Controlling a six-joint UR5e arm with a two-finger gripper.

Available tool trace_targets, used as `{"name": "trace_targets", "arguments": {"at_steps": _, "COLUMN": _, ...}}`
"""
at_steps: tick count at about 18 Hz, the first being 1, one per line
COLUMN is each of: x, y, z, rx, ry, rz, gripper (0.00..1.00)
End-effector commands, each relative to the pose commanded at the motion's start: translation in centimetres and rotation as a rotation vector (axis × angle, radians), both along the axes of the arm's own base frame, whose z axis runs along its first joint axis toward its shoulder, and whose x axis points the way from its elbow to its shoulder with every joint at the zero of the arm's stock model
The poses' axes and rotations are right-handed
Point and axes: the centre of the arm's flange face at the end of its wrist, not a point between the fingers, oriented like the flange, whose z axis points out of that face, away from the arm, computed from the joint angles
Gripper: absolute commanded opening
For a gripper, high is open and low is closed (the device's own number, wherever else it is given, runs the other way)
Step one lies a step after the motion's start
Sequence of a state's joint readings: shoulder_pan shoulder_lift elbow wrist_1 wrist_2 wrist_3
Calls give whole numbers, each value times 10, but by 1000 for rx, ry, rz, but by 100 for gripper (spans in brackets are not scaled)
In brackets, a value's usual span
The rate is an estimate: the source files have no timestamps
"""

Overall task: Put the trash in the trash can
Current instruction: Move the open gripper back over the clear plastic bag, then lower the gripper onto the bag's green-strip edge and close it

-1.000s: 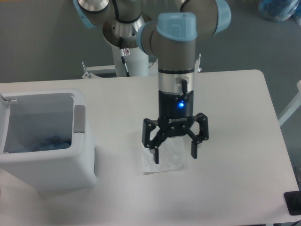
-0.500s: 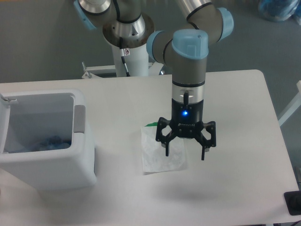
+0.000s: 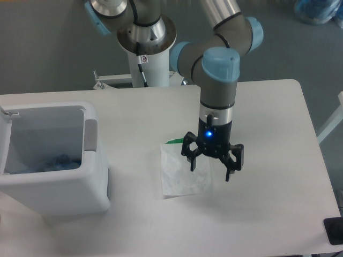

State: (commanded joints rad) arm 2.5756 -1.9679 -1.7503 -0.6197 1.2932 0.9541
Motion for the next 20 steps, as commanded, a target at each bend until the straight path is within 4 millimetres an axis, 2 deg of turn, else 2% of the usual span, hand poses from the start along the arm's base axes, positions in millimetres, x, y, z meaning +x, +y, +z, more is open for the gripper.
{"name": "trace_targets", "arguments": {"at_steps": 1, "x": -1, "y": 1, "z": -6, "rx": -5, "ry": -4, "rz": -5, "gripper": 100}}
{"name": "trace_targets", "arguments": {"at_steps": 3, "x": -6, "y": 3, "z": -30, "rx": -27, "ry": -34, "rz": -9, "gripper": 100}}
{"name": "trace_targets", "arguments": {"at_steps": 5, "x": -8, "y": 4, "z": -37, "rx": -34, "ry": -43, "rz": -10, "gripper": 100}}
{"name": "trace_targets", "arguments": {"at_steps": 7, "x": -7, "y": 3, "z": -60, "rx": -57, "ry": -72, "rz": -17, "gripper": 100}}
{"name": "trace_targets", "arguments": {"at_steps": 9, "x": -8, "y": 4, "z": -61, "rx": -58, "ry": -75, "rz": -16, "gripper": 100}}
{"name": "trace_targets", "arguments": {"at_steps": 11, "x": -9, "y": 6, "z": -70, "rx": -71, "ry": -81, "rz": -16, "gripper": 100}}
{"name": "trace_targets", "arguments": {"at_steps": 20, "x": -8, "y": -3, "z": -94, "rx": -169, "ry": -50, "rz": -50, "gripper": 100}}
